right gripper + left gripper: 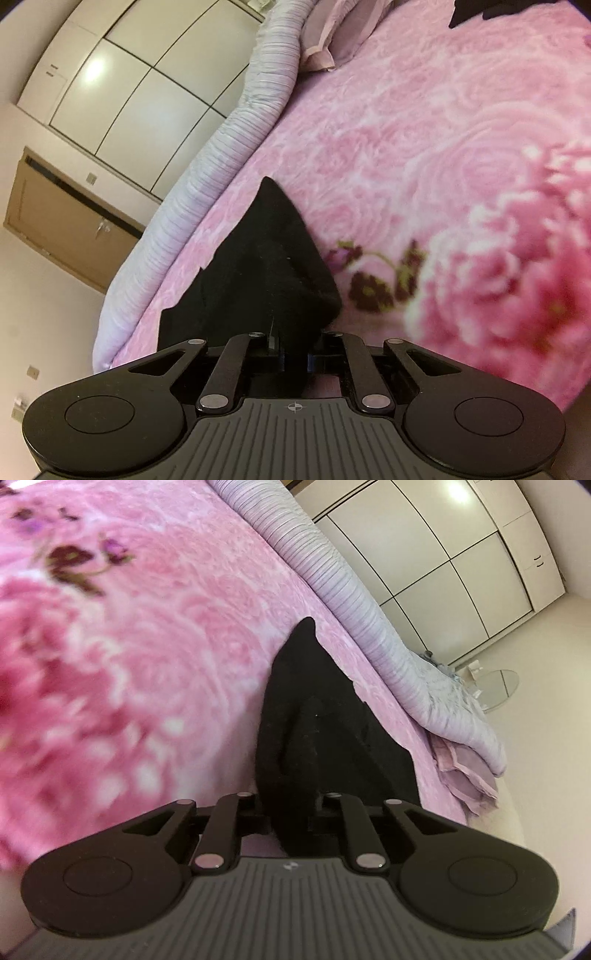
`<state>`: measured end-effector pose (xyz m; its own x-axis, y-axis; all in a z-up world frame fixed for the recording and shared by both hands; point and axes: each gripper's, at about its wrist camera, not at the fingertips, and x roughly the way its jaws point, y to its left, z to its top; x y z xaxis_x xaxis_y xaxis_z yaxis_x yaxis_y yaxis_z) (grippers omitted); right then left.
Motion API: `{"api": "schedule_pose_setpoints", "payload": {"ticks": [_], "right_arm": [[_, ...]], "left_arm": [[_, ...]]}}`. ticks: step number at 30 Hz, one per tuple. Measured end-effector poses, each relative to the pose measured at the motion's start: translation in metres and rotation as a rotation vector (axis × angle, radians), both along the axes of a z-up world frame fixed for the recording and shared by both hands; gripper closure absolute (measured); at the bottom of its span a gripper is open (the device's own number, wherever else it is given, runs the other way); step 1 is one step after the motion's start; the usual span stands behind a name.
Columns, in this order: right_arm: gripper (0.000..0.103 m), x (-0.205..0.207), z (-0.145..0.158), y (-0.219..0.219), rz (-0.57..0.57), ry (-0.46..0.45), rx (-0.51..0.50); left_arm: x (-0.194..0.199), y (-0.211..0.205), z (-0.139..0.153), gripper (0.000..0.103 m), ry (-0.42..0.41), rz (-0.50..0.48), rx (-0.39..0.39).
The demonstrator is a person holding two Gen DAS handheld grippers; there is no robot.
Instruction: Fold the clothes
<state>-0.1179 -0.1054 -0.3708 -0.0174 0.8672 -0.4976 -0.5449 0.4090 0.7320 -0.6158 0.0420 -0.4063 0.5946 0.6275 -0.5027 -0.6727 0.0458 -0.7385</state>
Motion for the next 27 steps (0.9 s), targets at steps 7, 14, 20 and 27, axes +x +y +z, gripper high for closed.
{"api": "schedule_pose_setpoints", "payload": {"ticks": [7, 14, 20, 27], "right_arm": [[0.094, -0.017, -0.016, -0.085, 0.019, 0.064, -0.058], [0.094, -0.031, 0.005, -0.127, 0.043, 0.065, -0.044], [0.093, -0.034, 0.021, -0.144, 0.068, 0.072, -0.032], [0.093, -0.026, 0.061, -0.112, 0.082, 0.009, 0.059]], "left_arm": [[-0.039, -0.078, -0.015, 0.091, -0.023, -0.041, -0.077], [-0.051, -0.124, 0.018, 0.091, 0.009, -0.090, -0.015], [-0.055, -0.128, 0.023, 0.091, -0.031, -0.073, -0.047], [-0.054, -0.103, 0.050, 0.090, -0.160, -0.047, -0.045]]}}
